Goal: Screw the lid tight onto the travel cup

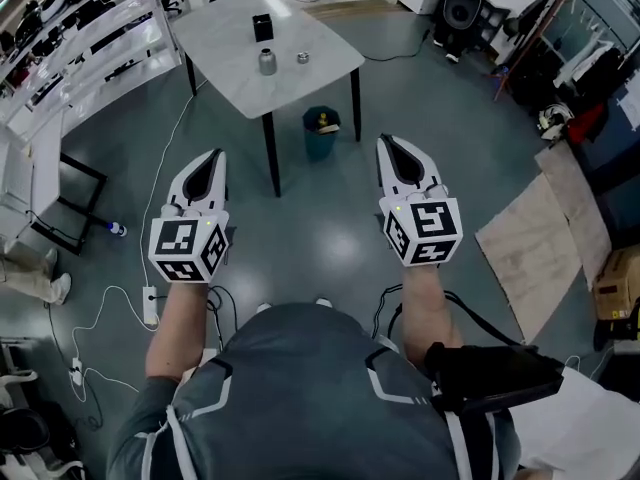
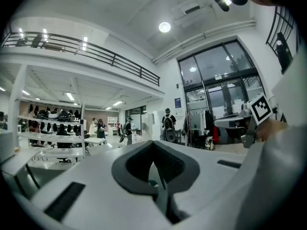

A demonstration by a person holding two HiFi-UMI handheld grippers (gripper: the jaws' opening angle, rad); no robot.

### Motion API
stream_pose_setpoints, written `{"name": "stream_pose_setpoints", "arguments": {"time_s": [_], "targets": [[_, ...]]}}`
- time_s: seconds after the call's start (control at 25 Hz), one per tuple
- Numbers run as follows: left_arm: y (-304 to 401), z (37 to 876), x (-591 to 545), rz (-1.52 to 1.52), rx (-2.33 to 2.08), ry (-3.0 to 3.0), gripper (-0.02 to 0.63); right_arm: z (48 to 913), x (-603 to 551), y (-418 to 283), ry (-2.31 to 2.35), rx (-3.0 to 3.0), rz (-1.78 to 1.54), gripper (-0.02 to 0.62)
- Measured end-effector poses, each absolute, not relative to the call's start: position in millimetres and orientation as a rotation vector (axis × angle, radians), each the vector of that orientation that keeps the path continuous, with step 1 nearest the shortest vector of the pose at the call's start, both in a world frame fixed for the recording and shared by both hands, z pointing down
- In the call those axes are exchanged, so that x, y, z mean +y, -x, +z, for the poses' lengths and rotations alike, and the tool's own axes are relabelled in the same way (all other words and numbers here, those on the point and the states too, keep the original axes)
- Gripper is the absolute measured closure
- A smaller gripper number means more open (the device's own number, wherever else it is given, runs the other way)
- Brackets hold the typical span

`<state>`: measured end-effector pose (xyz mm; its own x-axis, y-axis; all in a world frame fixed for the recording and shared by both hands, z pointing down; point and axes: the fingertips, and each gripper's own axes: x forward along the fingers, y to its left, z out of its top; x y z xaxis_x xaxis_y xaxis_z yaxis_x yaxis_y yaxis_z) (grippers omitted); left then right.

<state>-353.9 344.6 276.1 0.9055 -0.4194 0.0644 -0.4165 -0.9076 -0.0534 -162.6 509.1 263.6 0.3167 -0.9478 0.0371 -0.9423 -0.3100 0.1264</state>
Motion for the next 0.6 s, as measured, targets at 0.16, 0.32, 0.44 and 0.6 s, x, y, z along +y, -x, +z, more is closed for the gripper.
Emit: {"name": "stream_pose_setpoints", "arguments": {"time_s": [0.16,0.32,0.44,0.6], "targets": [[330,274,349,-0.116,0.654,3.009,0.6,259,512,146,-2.454,-1.787,-0.085,0.568],[321,280,362,-0.098,0.673,3.072,0.6,265,528,133,-2.477,-1.813,-0.083,0.568],[310,276,365,-0.1,0.7,3.028,0.6,266,536,118,-2.482,-1.855,-0.078,0.568],[298,277,365,-0.124,0.695,2.992,0.6,272,530,104,-2.48,-1.88,-0.063,0.568]]}}
